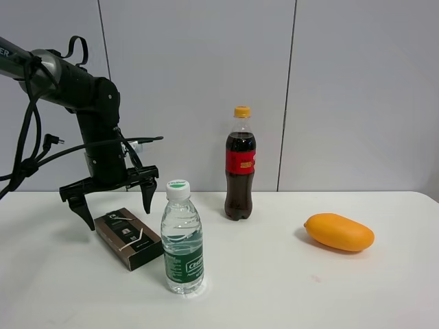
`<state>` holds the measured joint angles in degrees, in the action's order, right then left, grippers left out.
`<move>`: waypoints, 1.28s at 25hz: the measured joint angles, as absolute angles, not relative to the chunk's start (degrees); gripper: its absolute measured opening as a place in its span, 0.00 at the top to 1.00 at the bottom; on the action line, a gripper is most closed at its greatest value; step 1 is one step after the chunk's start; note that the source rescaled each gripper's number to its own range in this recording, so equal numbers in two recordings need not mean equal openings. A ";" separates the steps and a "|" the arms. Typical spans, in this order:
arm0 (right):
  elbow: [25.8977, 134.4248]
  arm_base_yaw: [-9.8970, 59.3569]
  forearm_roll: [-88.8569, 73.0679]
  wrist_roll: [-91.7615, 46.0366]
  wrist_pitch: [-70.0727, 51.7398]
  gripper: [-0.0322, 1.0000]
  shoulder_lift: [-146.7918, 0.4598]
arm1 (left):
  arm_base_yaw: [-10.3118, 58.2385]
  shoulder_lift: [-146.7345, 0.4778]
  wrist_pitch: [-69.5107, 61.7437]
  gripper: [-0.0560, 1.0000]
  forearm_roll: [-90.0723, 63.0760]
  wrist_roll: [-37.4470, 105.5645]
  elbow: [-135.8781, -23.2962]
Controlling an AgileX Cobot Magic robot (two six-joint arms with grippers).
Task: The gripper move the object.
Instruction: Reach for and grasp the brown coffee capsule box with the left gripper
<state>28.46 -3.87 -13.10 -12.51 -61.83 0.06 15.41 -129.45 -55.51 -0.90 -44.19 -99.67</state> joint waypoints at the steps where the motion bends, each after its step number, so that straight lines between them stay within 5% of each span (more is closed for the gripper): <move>1: 28.46 -3.87 -13.10 -12.51 -61.83 0.00 0.06 | 15.41 -129.51 -55.51 0.00 -0.83 -44.17 -99.67; 32: 28.46 -3.87 -13.10 -12.51 -61.83 0.00 0.06 | 15.41 -134.02 -52.53 0.00 -1.59 -42.02 -99.46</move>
<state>28.46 -3.87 -13.10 -12.51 -61.83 0.06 15.41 -134.02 -52.53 -1.59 -42.02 -99.46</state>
